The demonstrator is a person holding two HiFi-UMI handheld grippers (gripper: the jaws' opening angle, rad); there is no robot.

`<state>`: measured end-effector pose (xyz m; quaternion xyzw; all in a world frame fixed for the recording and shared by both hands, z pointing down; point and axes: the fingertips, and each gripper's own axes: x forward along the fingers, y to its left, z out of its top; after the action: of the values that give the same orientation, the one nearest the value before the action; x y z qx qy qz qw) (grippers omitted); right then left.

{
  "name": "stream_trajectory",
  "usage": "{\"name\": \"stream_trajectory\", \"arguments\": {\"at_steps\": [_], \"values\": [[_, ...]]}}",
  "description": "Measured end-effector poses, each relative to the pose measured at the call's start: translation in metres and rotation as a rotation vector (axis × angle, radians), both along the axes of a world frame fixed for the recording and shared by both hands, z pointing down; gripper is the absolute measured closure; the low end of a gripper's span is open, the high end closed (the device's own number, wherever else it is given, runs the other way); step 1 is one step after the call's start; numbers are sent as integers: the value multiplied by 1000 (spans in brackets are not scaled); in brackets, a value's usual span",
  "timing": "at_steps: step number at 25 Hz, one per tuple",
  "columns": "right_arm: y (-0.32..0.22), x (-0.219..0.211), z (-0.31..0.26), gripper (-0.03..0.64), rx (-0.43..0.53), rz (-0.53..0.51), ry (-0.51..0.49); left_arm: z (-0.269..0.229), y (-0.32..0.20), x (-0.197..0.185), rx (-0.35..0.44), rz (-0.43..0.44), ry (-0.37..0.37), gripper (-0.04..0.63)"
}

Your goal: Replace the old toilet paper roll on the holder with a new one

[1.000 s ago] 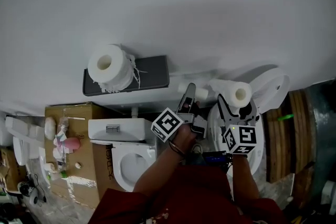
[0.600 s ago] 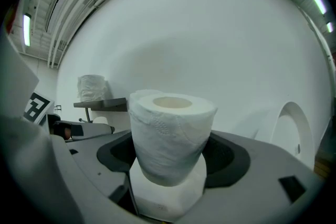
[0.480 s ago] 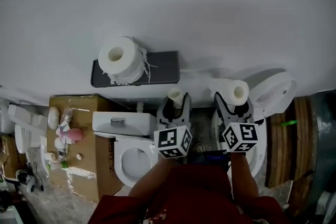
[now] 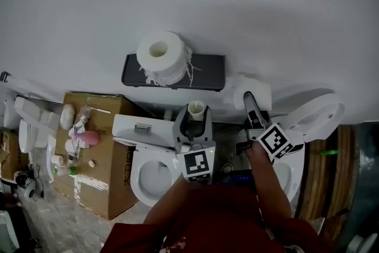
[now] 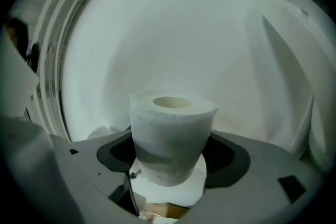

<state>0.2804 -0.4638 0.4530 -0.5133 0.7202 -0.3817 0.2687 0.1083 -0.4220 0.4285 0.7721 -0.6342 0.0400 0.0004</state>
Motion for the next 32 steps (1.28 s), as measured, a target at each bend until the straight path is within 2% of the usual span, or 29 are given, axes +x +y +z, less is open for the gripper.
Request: {"name": "stream_trajectory", "arguments": {"at_steps": [1,3,6,10,15,21,27,32], "values": [[-7,-6,-2,230,-5,6,-103,0,1,-6,-1,-11,3,379],[-18,-19,-3,230,-12,13,-236,-2,2,-19,6,-36,20,379],[-29,-42,0,230,-32,-2,-318,-7,5,-38,18,-77,44,379],[-34,-76,7,232,-58,-44,-374,-3,12,-68,15,-134,19,379],[-33,-126,15,230,-99,-115,-388,1,21,-104,9,-196,-4,379],[-33,-175,13,230,-98,-182,-417,0,33,-140,1,-262,16,379],[-36,-186,20,230,-101,-178,-502,3,38,-158,-7,-286,27,379],[-27,-190,17,227,-100,-193,-517,8,35,-157,-21,-273,31,379]]}}
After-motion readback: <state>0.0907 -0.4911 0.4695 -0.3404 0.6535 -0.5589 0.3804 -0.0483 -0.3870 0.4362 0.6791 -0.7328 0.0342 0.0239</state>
